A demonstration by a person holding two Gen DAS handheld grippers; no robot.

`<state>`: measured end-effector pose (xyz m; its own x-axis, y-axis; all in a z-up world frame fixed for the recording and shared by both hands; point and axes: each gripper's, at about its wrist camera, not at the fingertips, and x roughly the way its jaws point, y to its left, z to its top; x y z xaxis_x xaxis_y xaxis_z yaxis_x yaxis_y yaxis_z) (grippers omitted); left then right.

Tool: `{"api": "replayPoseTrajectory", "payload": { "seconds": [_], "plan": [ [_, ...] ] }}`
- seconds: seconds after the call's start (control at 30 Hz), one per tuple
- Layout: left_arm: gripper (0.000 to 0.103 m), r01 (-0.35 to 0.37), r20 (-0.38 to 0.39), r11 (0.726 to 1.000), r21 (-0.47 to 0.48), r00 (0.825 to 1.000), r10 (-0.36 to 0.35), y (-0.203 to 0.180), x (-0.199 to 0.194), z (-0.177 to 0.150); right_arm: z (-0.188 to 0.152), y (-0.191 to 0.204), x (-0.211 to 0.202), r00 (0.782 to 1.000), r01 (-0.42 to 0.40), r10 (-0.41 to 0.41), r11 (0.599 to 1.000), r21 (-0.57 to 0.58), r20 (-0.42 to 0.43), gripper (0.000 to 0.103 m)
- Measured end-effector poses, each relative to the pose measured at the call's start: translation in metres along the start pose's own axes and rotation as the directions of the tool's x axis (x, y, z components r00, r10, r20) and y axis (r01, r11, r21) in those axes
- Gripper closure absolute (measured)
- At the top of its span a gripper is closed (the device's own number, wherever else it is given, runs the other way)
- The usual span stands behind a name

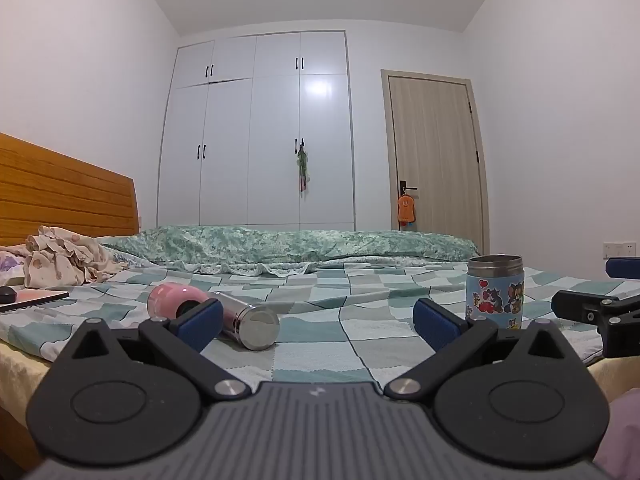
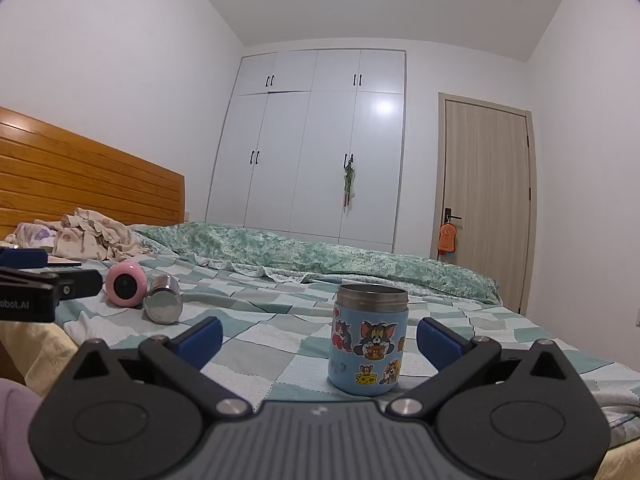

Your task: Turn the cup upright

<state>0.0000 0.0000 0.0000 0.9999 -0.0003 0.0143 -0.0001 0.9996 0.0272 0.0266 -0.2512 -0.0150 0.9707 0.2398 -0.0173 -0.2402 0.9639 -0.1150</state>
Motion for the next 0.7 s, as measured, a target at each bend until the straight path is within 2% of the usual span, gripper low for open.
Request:
{"api": "replayPoseTrajectory", "payload": {
  "seconds": [0.7],
  "plan": [
    [0.0, 0.0, 0.004, 1.0, 0.002, 1.0, 0.0, 0.0001, -0.0002, -0.0001, -0.0001, 0.0001, -0.0003, 1.0, 0.001, -0.001, 1.0, 0.002, 0.006, 0.0]
  ]
}}
